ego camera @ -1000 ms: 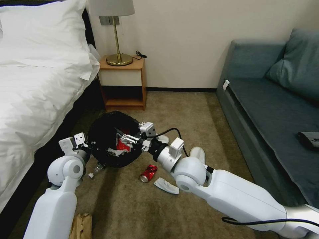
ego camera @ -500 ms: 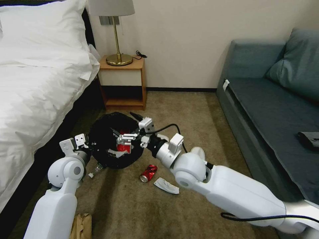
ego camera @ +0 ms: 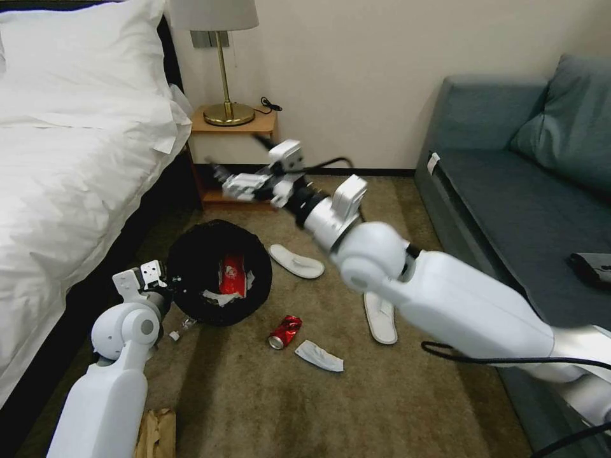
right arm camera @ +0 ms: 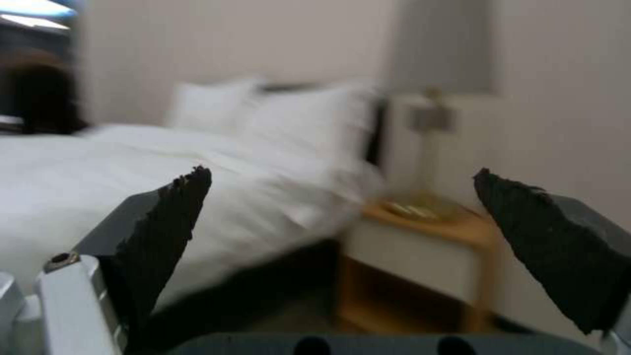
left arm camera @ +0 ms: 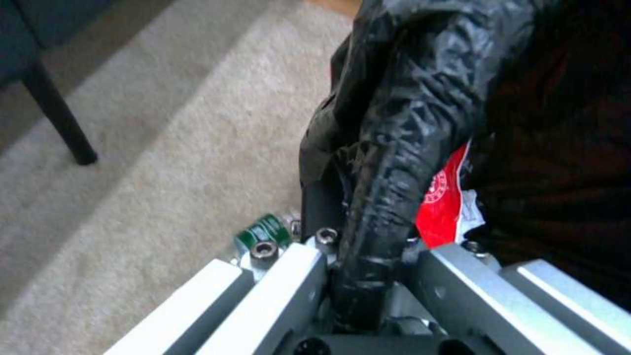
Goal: Pick up the trash bin, then pick up the garbage on the floor and place it into the trash bin.
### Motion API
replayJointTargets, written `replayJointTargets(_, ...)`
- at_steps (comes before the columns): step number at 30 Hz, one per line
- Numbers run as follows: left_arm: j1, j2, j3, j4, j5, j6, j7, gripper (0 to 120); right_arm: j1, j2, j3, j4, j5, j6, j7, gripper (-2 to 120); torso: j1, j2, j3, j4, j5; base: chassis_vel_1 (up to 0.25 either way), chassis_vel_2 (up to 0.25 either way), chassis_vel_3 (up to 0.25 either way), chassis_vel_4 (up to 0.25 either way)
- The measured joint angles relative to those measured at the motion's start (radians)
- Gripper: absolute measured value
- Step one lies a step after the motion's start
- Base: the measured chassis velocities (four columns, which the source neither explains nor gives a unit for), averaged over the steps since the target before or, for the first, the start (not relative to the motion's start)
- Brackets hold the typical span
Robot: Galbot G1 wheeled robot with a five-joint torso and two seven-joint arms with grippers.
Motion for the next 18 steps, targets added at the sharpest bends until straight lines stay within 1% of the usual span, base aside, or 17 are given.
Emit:
replayJointTargets(1, 0.000, 0.000, 0.000, 0.000, 0.000, 0.000, 0.000, 0, 0.000, 0.000, 0.000, 0.000, 0.000, 0.000, 0.000, 100, 0.000, 0.000, 0.000, 0.0000, 0.0000, 0.000, 0.000, 0.000, 0.000)
replayJointTargets(2, 0.001, 0.004, -0.012, -0.009, -0.004, 0.000, 0.000, 0, -0.040, -0.016, 0.020, -0.022, -0.008, -0.018, 0.024, 100, 0.000, 0.000, 0.000, 0.0000, -0.0001, 0.000, 0.000, 0.000, 0.000)
replayJointTargets(3, 0.001, 0.004, -0.012, -0.009, -0.004, 0.000, 0.000, 0, -0.040, -0.016, 0.020, -0.022, -0.008, -0.018, 0.024, 100, 0.000, 0.000, 0.000, 0.0000, -0.0001, 0.000, 0.000, 0.000, 0.000)
replayJointTargets(5, 0.001, 0.008, -0.026, -0.021, -0.013, 0.000, -0.006, 0, -0.109, -0.033, 0.031, -0.066, -0.023, -0.031, 0.047, 100, 0.000, 0.000, 0.000, -0.0002, 0.0001, 0.000, 0.000, 0.000, 0.000)
replayJointTargets(6, 0.001, 0.008, -0.026, -0.021, -0.013, 0.000, -0.006, 0, -0.109, -0.033, 0.031, -0.066, -0.023, -0.031, 0.047, 100, 0.000, 0.000, 0.000, -0.0002, 0.0001, 0.000, 0.000, 0.000, 0.000)
replayJointTargets(8, -0.001, 0.012, -0.040, -0.031, -0.034, 0.000, -0.018, 0, -0.168, -0.039, 0.029, -0.133, -0.044, -0.033, 0.061, 100, 0.000, 0.000, 0.000, -0.0001, 0.0001, 0.000, 0.000, 0.000, 0.000)
replayJointTargets(10, -0.001, 0.013, -0.045, -0.035, -0.041, 0.000, -0.022, 0, -0.180, -0.039, 0.023, -0.153, -0.047, -0.033, 0.064, 100, 0.000, 0.000, 0.000, -0.0001, 0.0001, 0.000, 0.000, 0.000, 0.000)
replayJointTargets(12, -0.001, 0.016, -0.059, -0.046, -0.063, 0.000, -0.033, 0, -0.199, -0.034, -0.011, -0.225, -0.054, -0.031, 0.070, 100, 0.000, 0.000, 0.000, 0.0000, 0.0000, 0.000, 0.000, 0.000, 0.000)
replayJointTargets(16, -0.001, 0.017, -0.071, -0.055, -0.075, 0.000, -0.039, 0, -0.203, -0.023, -0.054, -0.279, -0.048, -0.027, 0.074, 100, 0.000, 0.000, 0.000, 0.0001, -0.0002, 0.000, 0.000, 0.000, 0.000)
replayJointTargets(18, -0.003, 0.021, -0.085, -0.065, -0.091, 0.000, -0.042, 0, -0.195, 0.004, -0.131, -0.329, 0.013, -0.028, 0.093, 100, 0.000, 0.000, 0.000, 0.0000, -0.0003, 0.000, 0.000, 0.000, 0.000)
